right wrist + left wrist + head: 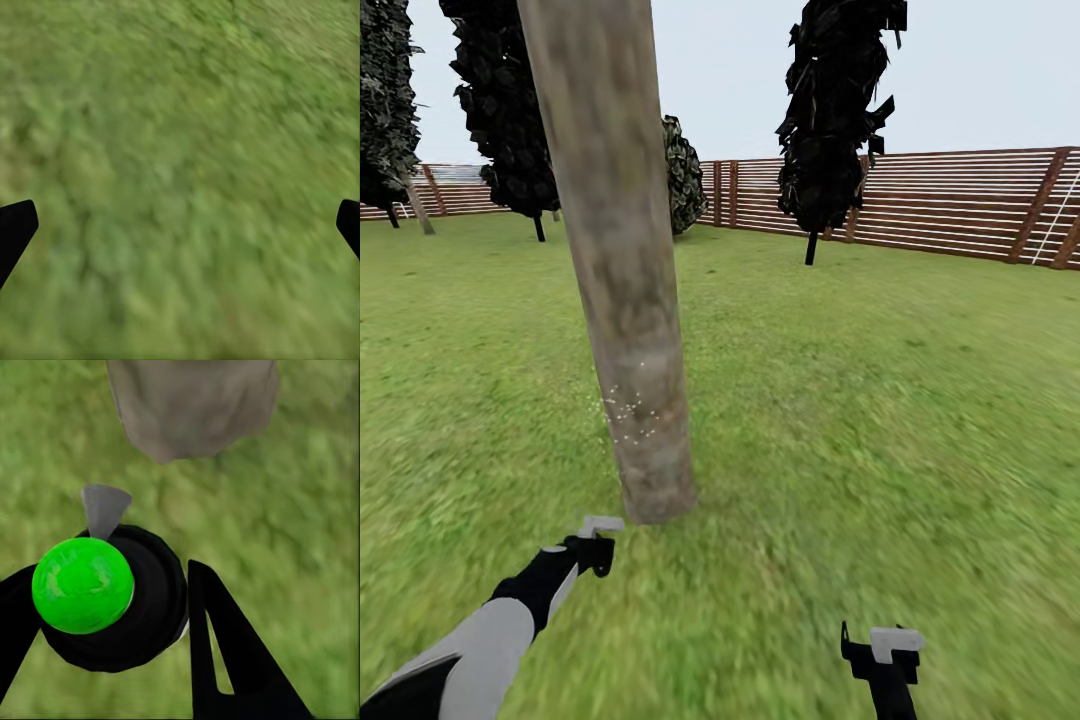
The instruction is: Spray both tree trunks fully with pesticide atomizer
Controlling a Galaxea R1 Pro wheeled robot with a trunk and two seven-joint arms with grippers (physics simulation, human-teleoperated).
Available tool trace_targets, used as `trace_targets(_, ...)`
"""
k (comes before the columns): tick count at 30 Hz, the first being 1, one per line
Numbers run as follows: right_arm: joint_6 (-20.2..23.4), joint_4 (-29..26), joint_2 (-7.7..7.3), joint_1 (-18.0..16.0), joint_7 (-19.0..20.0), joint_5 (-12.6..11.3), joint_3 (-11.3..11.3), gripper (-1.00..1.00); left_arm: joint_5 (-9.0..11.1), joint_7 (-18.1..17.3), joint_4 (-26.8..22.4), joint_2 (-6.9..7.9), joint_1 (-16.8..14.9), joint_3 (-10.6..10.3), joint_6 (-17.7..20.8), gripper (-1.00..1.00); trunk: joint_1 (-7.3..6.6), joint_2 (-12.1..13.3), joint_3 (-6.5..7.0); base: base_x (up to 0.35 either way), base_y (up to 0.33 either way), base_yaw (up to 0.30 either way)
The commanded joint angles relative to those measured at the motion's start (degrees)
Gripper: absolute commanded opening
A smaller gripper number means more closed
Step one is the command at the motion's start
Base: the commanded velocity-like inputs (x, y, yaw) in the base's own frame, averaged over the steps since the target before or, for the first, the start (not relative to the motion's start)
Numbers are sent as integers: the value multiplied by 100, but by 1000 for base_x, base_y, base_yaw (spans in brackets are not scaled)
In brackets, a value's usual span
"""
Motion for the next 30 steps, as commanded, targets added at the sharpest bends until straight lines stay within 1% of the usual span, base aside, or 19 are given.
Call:
trace_targets(1, -14, 6, 2, -4, -16, 60, -45, 100, -57, -31, 59, -125, 4, 51, 21, -100, -1, -2, -5, 3, 0, 0)
trace_targets(2, -14, 6, 2, -4, -16, 60, -45, 100, -58, -26, 67, -180, 6, 56, 15, -100, -1, -2, -5, 1, 0, 0)
trace_targets(5, -15, 6, 2, -4, -16, 60, -45, 100, -38, -19, 56, -215, 8, 99, 3, -100, -1, -2, -5, 0, 0, 0)
trace_targets(8, -15, 6, 2, -4, -16, 60, -45, 100, -15, 61, 40, -158, 14, 107, 1, -100, -1, -2, -5, 0, 0, 0)
trace_targets(11, -15, 6, 2, -4, -22, 60, -45, 100, -7, 336, 48, -72, 20, 107, -10, -100, -1, -2, -5, 0, 0, 113)
trace_targets(16, -14, 6, 2, -4, -25, 60, -45, 100, -6, 390, 73, -53, 20, 107, -236, -100, -1, -2, -5, 32, -25, 252)
trace_targets(20, -16, 6, 2, -4, -25, 60, -45, 100, -3, 392, 76, -54, 25, 107, -281, -100, -1, -2, -5, 90, -215, 64)
trace_targets(23, -14, 7, 2, -4, -25, 60, -45, 100, 3, 399, 114, -79, 26, 107, -599, -100, -1, -2, -5, 9, -267, 5)
trace_targets(24, -15, 7, 2, -4, -25, 60, -45, 100, 4, 400, 118, -85, 26, 107, -647, -100, -1, -2, -5, 2, -271, 1)
trace_targets(30, -15, 14, 2, -4, -24, 60, -45, 100, 13, 401, 122, -110, 26, 107, -730, -100, -1, -2, -5, 0, -273, 0)
